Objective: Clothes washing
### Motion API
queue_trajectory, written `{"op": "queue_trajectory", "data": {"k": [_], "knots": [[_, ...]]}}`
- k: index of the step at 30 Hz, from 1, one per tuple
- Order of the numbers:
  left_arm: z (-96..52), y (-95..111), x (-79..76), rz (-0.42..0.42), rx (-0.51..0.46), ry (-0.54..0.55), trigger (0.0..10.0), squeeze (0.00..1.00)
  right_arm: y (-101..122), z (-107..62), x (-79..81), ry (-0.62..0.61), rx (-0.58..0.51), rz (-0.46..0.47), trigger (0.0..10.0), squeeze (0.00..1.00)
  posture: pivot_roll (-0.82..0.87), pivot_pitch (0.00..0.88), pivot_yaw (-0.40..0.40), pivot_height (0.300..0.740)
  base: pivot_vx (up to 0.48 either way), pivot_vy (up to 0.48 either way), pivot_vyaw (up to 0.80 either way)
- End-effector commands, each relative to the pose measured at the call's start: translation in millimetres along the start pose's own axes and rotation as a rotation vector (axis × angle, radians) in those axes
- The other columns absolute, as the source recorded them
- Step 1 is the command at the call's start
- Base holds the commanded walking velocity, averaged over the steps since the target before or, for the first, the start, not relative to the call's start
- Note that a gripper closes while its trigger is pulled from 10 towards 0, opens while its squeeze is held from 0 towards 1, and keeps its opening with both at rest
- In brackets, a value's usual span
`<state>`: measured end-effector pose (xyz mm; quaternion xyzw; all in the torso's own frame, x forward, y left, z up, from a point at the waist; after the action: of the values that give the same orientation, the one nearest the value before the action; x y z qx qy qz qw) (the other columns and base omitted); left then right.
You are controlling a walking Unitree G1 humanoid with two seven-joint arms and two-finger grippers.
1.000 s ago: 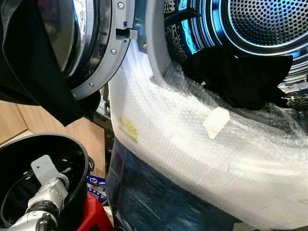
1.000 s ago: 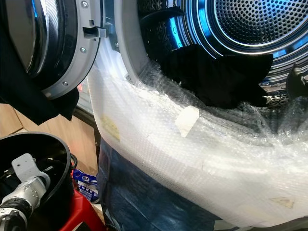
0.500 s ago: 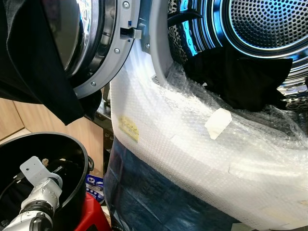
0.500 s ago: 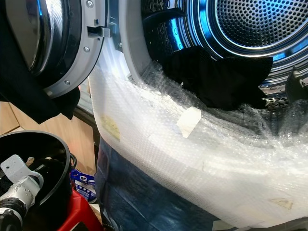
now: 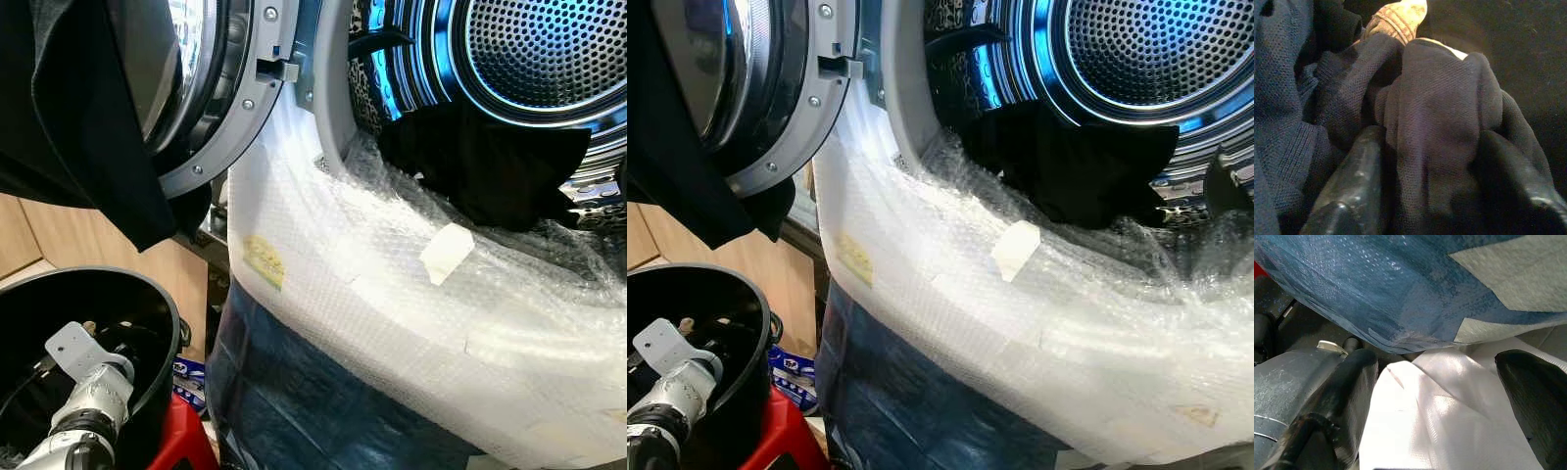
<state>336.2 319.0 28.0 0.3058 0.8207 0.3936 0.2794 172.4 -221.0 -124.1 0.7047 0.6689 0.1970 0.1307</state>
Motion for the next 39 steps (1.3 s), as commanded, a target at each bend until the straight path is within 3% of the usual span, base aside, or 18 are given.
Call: {"op": "queue_trajectory", "data": {"k": [1,8,15,39], "knots": [[-0.8,-14.1,-0.1,0.015,0.043,0.005,0.0,0.0,-2.4,-1.9,-6.3,-0.018,0.003,0.008,10.0,0.0,-0.07,0.041,-0.245,0.74,0.0,0.0,0.0],[-0.7,-11.7,0.5,0.023,0.034,0.014,0.0,0.0,-4.5,-2.6,-8.1,-0.019,0.009,0.021,10.0,0.0,-0.05,0.046,-0.242,0.74,0.0,0.0,0.0],[-0.5,-12.1,4.9,0.035,0.033,0.025,0.0,0.0,0.3,0.5,1.1,0.0,0.003,0.024,10.0,0.0,-0.05,0.047,-0.227,0.74,0.0,0.0,0.0],[-1.1,-10.3,0.1,0.083,0.018,0.036,0.0,0.0,-1.9,3.1,10.6,0.012,0.005,0.047,10.0,0.0,-0.03,0.034,-0.199,0.74,0.0,0.0,0.0]]}}
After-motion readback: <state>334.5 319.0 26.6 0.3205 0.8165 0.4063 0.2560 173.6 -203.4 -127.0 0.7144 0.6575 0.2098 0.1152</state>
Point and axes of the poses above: a point about 5 cm out from each wrist's last joint towards the gripper, its own z axis pointing out of the wrist towards the gripper, its own y axis along the axis of the wrist's last joint, x = y × z, the point moved 4 cm from there along z, pointing out of the wrist towards the gripper, and after that the axes turned 8 degrees about z, right-handed, at the moved point
